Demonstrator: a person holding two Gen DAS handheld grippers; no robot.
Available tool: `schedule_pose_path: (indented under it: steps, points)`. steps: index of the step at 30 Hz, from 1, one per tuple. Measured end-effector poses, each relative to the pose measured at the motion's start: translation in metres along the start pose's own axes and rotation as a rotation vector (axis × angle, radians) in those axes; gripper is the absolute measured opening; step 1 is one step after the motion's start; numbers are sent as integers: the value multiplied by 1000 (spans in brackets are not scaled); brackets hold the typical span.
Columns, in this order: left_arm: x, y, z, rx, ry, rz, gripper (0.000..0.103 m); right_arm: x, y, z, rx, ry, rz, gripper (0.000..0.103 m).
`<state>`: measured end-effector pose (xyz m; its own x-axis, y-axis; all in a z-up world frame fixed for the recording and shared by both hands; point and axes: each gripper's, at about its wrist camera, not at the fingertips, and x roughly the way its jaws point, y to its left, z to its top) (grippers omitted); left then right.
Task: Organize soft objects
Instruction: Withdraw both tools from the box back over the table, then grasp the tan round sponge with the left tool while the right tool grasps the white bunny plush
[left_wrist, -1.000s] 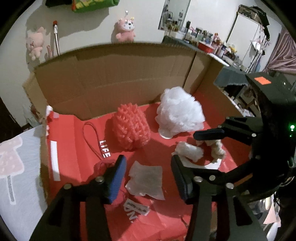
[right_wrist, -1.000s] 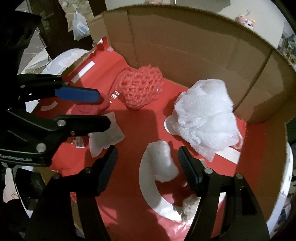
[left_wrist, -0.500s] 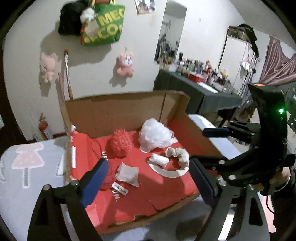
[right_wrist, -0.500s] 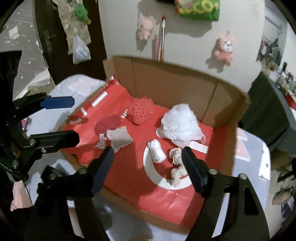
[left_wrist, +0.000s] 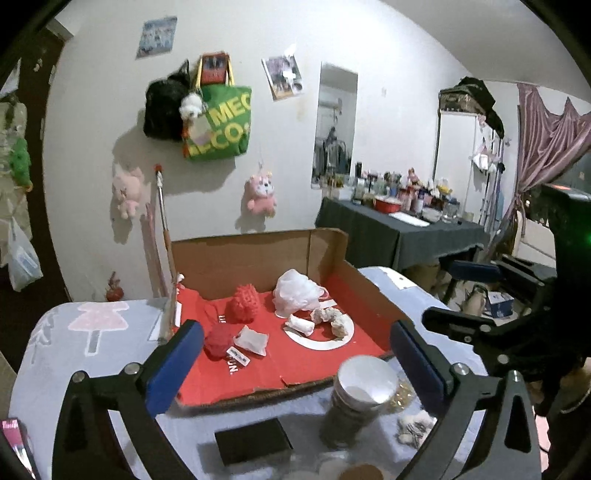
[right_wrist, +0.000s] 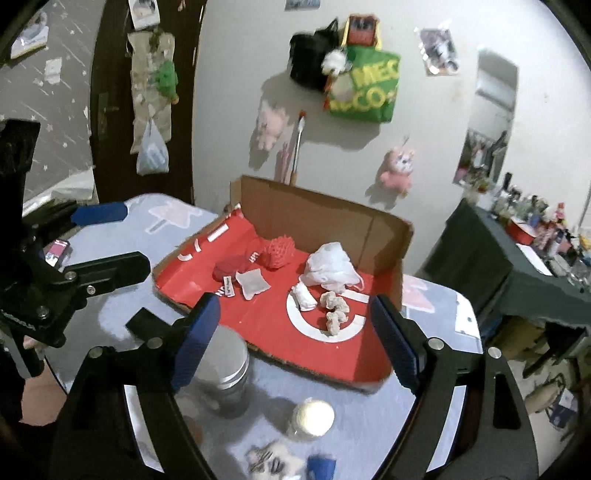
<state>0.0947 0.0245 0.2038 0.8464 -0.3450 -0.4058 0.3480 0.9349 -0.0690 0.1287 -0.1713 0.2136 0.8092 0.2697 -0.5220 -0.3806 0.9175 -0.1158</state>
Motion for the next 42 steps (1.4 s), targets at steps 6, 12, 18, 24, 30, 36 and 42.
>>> schedule_pose_path:
  steps: [6,12,18,24,30,36,42]
  points:
    - [-30,-19,-33,-2,-39,22,103,-38,1,-38,94,-64,-1,93]
    - [-39,-28,-70,-22,-29,34,103,-52,14,-82,114,-77,-77,93]
    - [-25,-28,-110,-50,42,61,103,-41,20,-122,142,-43,-106,93]
    - [-7,-31,-142,-61,107,70,103,-14,16,-158,193,29,-103,93]
    - [11,-39,-166,-57,187,21,103,7,12,-180,219,87,-69,93]
    - [20,-44,-175,-37,232,-10,103,20,4,-187,242,122,12,93]
    - [32,-50,-178,-14,288,-20,95,24,3,-184,230,131,70,93]
